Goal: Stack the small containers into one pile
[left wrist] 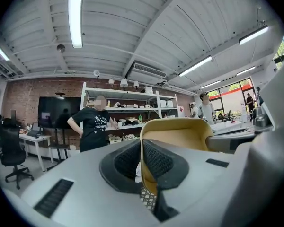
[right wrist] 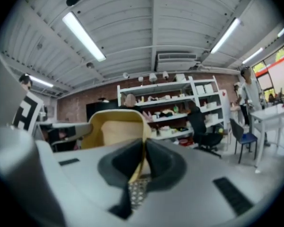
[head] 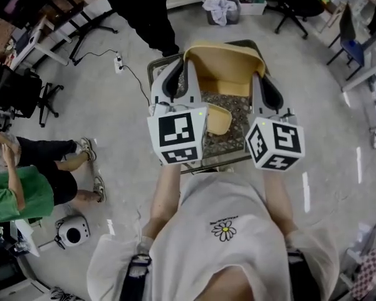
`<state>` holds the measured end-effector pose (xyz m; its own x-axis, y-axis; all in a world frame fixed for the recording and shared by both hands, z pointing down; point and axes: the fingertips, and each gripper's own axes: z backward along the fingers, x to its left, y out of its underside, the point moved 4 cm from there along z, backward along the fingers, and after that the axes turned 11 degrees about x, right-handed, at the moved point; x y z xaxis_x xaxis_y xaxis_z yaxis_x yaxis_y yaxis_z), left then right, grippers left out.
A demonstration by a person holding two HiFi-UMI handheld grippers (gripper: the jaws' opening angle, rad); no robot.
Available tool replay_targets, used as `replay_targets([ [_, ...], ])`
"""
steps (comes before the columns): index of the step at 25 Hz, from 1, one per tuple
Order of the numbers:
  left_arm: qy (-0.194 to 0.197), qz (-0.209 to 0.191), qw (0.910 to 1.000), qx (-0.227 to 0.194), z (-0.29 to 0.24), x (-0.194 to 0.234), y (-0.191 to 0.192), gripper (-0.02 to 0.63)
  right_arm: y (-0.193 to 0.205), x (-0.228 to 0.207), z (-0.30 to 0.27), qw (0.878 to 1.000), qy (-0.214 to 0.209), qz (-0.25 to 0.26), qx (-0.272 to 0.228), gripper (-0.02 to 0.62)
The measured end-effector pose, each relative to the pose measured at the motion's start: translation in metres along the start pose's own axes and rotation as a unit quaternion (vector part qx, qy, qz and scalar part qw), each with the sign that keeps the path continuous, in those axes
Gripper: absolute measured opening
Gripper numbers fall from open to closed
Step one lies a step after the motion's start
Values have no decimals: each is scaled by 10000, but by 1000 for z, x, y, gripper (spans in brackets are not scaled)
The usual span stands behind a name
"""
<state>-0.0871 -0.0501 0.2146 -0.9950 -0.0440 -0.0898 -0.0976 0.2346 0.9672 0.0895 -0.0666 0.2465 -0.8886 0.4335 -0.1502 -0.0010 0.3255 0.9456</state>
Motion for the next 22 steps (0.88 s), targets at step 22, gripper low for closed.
replay_targets([
  [22,1002,-108,9328,3459,-83,13,212,35,208,-5,-72,9241,-159,-1803,3365,46],
])
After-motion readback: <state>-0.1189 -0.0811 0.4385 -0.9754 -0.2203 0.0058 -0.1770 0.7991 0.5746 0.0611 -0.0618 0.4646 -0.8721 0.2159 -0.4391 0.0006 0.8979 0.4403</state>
